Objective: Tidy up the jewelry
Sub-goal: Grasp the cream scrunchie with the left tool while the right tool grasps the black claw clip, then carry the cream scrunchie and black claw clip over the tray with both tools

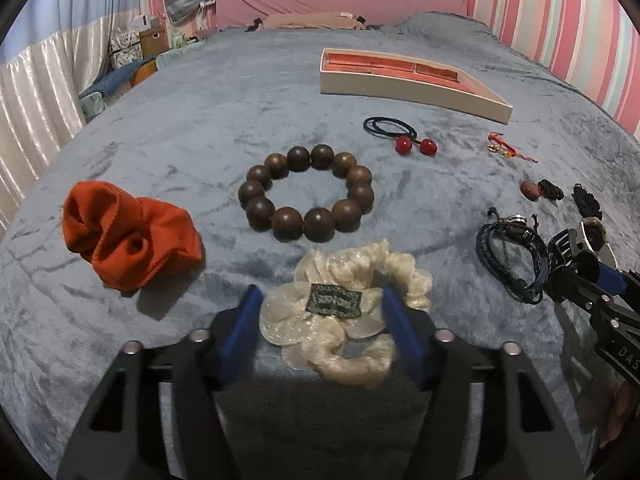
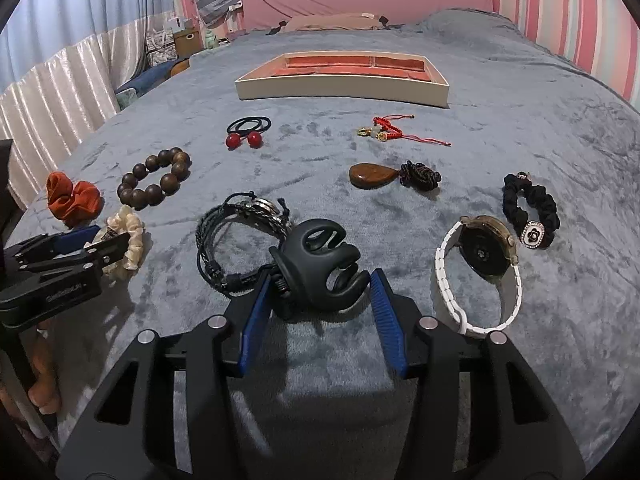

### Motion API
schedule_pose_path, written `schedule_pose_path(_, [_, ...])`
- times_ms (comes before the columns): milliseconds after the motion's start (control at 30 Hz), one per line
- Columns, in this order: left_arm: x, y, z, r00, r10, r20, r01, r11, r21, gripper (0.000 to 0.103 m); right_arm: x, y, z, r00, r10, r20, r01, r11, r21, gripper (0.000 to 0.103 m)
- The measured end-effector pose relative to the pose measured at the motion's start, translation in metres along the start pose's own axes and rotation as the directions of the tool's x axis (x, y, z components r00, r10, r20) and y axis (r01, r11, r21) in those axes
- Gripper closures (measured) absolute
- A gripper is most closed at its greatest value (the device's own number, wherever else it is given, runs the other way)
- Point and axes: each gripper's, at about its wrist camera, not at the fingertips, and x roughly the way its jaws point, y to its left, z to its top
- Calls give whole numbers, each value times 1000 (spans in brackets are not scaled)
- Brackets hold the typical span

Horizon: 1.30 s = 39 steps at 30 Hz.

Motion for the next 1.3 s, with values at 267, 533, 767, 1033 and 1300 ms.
schedule_pose_path(267, [0, -4, -1, 1000, -25, -2, 25, 1000, 18, 66, -10, -19, 0, 1000, -3, 7, 3, 999, 35, 54])
schedule_pose_path(533, [1, -1, 1, 999, -38, -10, 38, 999, -1, 75, -12, -21, 6, 1000, 1, 29, -2, 1000, 25, 54])
schedule_pose_path(767, [-12, -2, 16, 999, -29, 24, 30, 1000, -5, 76, -19, -29, 26, 997, -4, 75, 2, 1000, 29, 54])
schedule_pose_path(1033, [-14, -15, 59, 997, -46, 66, 47, 999, -4, 76, -11, -45, 75, 994, -9, 110, 7, 1000, 18, 54])
schedule_pose_path(1300, [-3, -37, 139, 990, -86, 110, 87, 996, 0, 76, 16, -65, 149, 991, -15, 136, 14, 1000, 11, 54])
